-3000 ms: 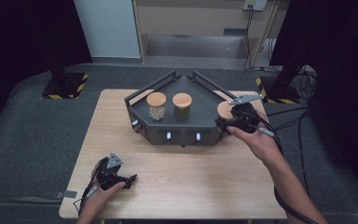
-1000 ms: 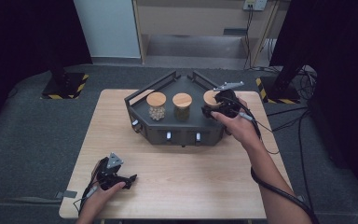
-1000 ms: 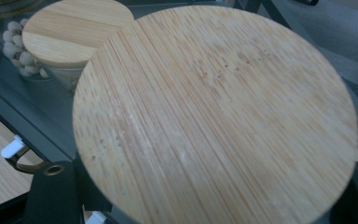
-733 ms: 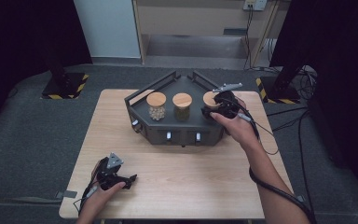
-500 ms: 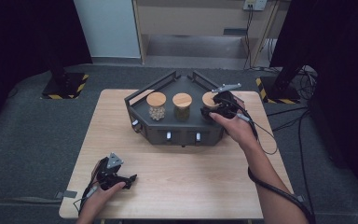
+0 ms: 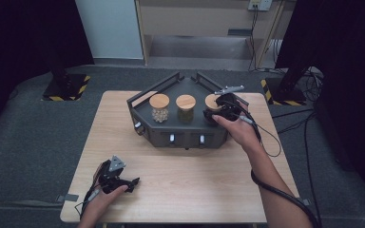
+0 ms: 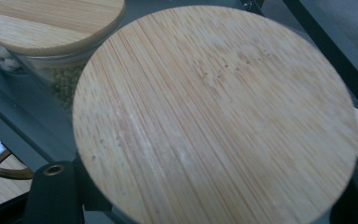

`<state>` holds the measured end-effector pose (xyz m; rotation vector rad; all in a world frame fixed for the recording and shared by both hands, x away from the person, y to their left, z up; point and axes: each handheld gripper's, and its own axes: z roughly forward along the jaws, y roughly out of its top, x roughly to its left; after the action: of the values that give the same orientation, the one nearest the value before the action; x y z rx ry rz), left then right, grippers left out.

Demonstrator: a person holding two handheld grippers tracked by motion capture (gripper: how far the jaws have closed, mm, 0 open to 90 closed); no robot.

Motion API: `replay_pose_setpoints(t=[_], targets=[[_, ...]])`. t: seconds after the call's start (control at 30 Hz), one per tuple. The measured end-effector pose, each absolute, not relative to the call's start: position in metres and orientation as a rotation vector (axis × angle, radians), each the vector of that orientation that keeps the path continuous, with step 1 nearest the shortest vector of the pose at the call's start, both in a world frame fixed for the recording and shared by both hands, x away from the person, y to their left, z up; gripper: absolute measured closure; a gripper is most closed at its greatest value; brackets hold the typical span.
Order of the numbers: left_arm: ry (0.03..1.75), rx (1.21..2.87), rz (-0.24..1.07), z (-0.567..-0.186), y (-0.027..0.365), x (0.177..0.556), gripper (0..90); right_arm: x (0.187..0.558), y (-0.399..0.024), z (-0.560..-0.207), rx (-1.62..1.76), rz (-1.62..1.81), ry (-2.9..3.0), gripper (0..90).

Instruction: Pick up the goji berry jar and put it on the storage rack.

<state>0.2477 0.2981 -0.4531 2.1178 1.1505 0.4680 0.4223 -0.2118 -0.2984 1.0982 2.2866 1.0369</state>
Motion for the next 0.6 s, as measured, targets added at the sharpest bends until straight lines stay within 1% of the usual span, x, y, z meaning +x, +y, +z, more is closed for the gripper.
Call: replay_pose_setpoints(t=[0.6], targets=[[1.151, 2.117, 0.469, -0.453, 0.298, 0.248, 0.0, 0.426, -0.211, -0.313, 1.118, 1.037, 2.298, 26.3]])
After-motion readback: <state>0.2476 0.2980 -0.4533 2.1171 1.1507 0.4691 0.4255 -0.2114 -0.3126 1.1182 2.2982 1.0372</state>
